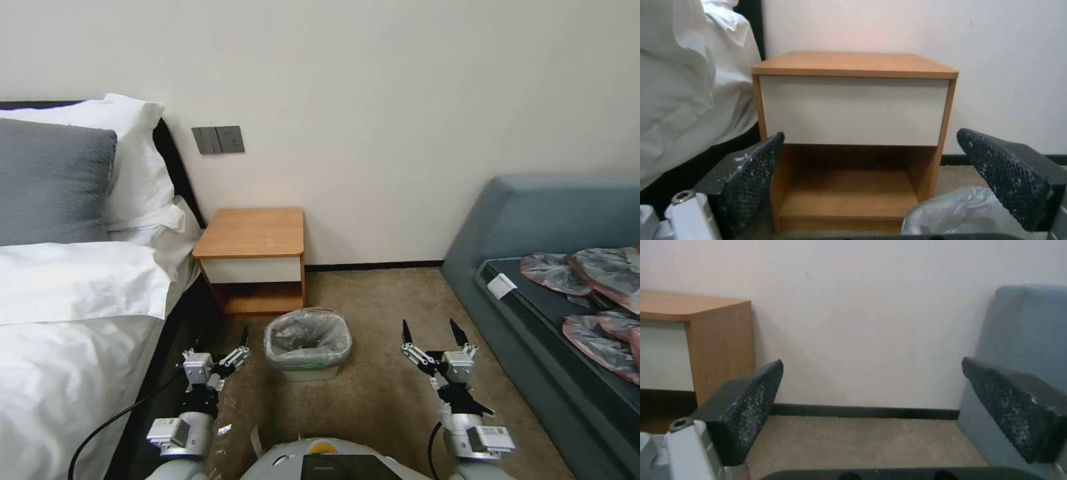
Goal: Pick up the garbage bag from the table and place it over the trash can.
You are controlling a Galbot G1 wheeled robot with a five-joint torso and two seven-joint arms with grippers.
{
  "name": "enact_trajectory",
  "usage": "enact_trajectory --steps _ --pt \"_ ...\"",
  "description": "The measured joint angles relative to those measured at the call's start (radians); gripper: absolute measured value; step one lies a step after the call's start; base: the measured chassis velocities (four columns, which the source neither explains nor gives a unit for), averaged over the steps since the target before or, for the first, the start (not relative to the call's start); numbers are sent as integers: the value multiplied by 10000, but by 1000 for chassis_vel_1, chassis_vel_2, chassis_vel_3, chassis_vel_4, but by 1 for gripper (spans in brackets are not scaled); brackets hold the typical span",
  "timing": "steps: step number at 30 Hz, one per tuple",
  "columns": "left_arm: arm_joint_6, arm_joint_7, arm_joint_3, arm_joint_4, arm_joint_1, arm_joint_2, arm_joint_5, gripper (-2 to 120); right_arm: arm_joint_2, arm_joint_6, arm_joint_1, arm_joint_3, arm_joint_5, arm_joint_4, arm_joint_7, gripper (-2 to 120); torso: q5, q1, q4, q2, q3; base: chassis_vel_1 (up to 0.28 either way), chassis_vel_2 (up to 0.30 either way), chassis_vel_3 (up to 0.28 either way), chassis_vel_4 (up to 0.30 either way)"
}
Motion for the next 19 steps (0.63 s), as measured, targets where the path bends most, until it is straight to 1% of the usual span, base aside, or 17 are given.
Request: enact_trajectory --steps 19 --pt "16 5 -5 13 -12 11 -6 99 -3 -6 1 -8 2 -1 13 100 0 1 0 0 0 0 0 0 0"
